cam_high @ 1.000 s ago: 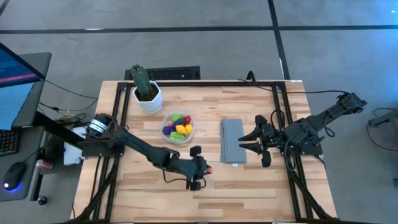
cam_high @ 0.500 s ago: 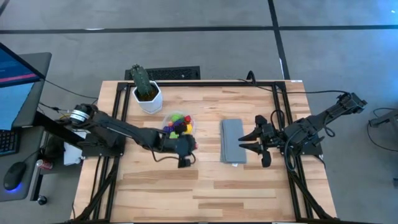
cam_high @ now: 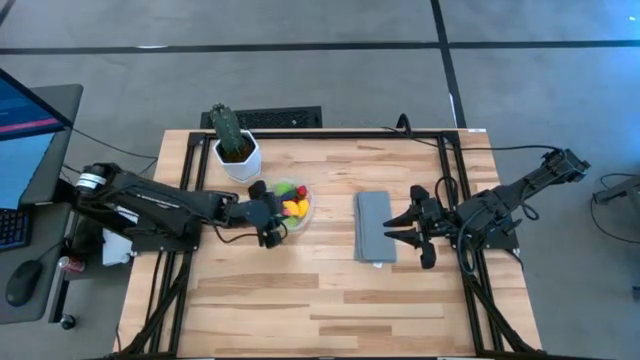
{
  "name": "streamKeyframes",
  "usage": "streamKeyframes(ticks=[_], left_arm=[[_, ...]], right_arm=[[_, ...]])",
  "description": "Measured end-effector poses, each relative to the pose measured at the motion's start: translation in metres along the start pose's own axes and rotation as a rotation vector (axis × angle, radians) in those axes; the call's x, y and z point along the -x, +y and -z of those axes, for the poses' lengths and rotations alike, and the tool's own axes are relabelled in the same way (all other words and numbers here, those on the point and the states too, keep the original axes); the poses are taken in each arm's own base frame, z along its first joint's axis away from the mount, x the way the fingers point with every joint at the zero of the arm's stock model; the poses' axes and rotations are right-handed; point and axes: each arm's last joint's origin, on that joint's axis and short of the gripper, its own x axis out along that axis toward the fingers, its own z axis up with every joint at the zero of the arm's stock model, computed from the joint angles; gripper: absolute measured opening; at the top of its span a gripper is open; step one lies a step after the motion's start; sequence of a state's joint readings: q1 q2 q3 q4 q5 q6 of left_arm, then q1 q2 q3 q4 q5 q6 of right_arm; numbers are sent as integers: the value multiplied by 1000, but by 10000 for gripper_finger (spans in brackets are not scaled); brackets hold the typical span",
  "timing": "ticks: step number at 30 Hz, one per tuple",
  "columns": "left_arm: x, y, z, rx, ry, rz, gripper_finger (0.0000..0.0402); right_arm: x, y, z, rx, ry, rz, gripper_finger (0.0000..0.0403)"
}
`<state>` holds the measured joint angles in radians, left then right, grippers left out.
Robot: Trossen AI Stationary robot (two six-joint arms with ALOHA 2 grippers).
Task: Pick and placing Produce into tupperware
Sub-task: Put the pink peach into the transparent container
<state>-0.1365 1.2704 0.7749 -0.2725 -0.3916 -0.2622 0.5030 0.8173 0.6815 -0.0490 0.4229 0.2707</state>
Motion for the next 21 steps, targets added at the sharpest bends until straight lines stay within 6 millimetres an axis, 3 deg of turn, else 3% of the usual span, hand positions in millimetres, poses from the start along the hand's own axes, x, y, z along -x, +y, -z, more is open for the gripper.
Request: streamKeyframes(ticks=[13, 21], left_arm=[[22, 35, 42, 164, -86, -65, 93], [24, 40, 48, 174, -107, -82, 93]], right_arm=[[-2, -5, -2, -9, -11, 30, 127], [-3, -9, -4, -16, -23, 54, 127]])
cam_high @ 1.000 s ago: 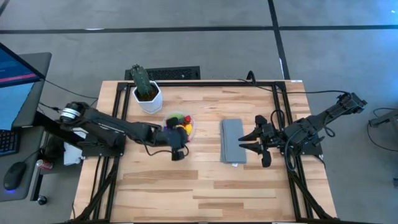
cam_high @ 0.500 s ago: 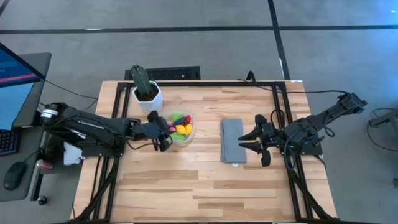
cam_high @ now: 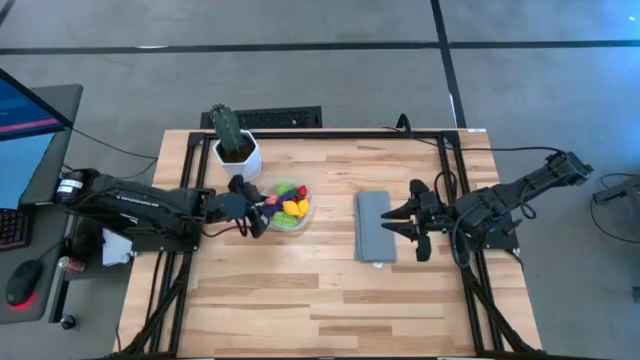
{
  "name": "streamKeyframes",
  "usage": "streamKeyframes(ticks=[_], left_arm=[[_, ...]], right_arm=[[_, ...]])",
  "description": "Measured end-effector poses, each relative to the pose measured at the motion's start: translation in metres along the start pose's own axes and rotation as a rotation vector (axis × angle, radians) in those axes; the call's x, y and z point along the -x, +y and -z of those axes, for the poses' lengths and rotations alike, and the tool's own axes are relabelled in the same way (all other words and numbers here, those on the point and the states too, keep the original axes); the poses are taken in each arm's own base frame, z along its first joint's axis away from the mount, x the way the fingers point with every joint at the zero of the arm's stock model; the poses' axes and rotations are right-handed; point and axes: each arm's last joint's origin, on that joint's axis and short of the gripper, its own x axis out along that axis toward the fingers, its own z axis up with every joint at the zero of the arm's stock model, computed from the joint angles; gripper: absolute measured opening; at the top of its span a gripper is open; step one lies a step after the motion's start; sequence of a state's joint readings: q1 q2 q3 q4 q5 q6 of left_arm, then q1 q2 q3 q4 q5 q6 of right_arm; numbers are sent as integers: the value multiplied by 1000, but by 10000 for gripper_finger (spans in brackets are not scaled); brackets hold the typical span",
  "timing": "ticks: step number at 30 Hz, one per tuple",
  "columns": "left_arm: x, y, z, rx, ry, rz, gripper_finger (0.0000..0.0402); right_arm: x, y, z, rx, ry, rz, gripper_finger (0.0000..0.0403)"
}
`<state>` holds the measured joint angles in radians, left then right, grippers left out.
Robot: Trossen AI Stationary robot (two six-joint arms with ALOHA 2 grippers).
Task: Pick and placing Produce into tupperware
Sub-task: Put the pink peach into the transparent container
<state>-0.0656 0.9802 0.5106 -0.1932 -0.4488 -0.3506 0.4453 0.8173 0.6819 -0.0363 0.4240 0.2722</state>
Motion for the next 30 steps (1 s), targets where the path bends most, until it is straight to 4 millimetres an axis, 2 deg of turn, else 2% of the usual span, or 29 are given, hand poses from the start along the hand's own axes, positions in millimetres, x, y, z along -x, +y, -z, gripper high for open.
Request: streamKeyframes(ticks=[12, 22, 30], left_arm=[[-20, 15, -2, 49, 31, -70, 93], [-47, 17, 1, 84, 58, -100, 93], [-58, 21, 4, 108, 86, -103, 93]], right_arm=[[-3, -7, -2, 2, -8, 43, 127], [-3, -9, -2, 2, -9, 52, 127], [-3, -10, -1, 8, 5, 54, 127]])
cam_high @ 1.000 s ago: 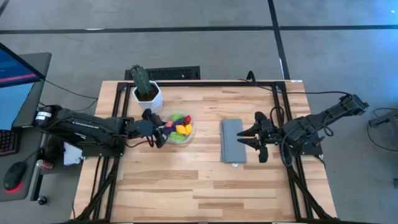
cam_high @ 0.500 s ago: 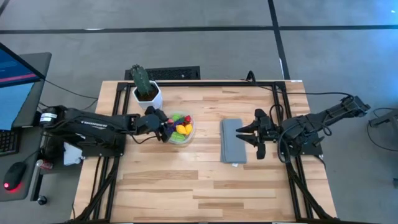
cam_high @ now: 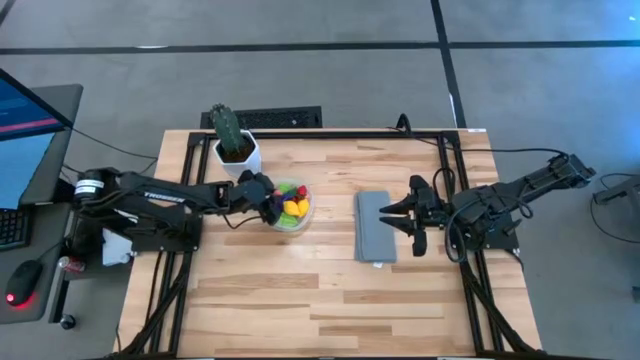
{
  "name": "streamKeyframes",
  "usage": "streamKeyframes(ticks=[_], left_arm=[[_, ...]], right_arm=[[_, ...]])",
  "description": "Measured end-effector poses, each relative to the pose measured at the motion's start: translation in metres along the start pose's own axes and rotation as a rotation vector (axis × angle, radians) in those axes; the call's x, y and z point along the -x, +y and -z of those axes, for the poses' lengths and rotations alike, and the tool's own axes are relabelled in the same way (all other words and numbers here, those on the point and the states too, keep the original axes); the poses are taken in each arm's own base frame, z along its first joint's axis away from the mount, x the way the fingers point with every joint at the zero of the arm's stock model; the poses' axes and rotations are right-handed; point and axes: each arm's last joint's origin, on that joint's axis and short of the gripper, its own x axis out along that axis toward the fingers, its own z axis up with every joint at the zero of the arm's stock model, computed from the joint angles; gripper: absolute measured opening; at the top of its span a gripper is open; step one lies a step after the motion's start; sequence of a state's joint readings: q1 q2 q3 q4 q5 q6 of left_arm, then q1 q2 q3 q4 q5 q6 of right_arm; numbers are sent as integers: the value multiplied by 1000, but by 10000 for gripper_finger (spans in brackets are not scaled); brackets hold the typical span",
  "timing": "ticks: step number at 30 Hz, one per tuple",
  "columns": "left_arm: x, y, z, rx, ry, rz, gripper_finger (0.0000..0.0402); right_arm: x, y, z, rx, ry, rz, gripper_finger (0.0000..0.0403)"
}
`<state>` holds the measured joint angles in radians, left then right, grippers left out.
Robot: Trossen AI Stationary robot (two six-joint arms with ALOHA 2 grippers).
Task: Pick and placing Produce into tupperware
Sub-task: Put the pink peach into the transparent container
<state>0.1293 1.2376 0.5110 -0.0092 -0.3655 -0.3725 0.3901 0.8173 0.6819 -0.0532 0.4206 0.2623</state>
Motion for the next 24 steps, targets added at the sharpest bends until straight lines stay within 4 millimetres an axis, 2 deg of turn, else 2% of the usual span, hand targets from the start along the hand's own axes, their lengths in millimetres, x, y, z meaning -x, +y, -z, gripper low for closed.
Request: streamKeyframes(ticks=[24], left_arm=[[-2, 1, -3, -8, -17, 0, 93]], right_arm=[[0, 0, 0, 27, 0, 0, 127]])
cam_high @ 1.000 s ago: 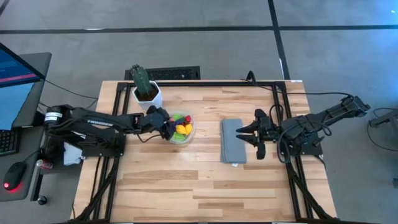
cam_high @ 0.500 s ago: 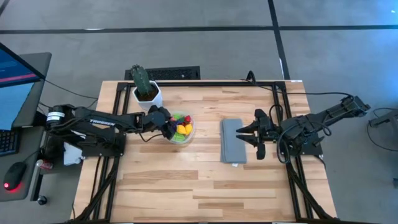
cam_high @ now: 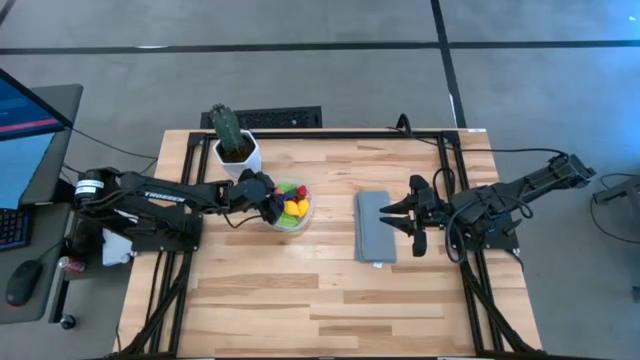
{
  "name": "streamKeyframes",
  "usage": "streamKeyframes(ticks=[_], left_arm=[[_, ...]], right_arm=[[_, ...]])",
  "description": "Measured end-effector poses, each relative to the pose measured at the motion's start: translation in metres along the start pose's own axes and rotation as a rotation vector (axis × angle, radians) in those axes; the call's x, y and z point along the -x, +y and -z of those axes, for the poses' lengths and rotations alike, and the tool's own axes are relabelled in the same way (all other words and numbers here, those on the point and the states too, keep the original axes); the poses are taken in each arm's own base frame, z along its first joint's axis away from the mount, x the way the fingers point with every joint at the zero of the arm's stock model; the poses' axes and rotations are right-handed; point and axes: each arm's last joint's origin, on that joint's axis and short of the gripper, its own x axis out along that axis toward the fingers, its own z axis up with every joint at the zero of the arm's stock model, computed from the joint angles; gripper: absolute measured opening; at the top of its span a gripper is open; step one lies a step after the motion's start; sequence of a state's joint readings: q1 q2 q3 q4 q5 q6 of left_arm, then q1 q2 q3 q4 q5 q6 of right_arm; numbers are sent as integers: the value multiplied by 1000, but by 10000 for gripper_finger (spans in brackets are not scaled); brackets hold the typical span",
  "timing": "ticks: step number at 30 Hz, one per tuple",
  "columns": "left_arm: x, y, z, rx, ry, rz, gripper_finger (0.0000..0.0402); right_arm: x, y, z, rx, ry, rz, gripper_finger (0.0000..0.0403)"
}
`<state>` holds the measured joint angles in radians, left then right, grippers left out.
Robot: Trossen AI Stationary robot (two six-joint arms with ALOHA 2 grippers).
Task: Pick and placing Produce into tupperware
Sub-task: Put the pink peach into the transparent container, then return to Home Position
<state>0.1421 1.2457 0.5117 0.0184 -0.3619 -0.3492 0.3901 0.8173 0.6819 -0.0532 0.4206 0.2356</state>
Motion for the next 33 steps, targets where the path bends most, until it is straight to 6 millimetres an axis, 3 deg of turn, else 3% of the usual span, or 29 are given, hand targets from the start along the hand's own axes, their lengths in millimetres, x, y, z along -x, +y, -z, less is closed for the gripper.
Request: streamKeyframes(ticks=[6, 16, 22, 33], left_arm=[[0, -1, -2, 8, -18, 7, 96], [0, -3, -6, -1, -47, 51, 161], [1, -4, -7, 6, -63, 67, 176], [14, -15, -39, 73, 26, 185, 175]], right_arm=[[0, 0, 0, 0, 0, 0, 127], [0, 0, 0, -1, 0, 0, 127], [0, 0, 0, -1, 0, 0, 127], [0, -3, 7, 42, 68, 26, 127]])
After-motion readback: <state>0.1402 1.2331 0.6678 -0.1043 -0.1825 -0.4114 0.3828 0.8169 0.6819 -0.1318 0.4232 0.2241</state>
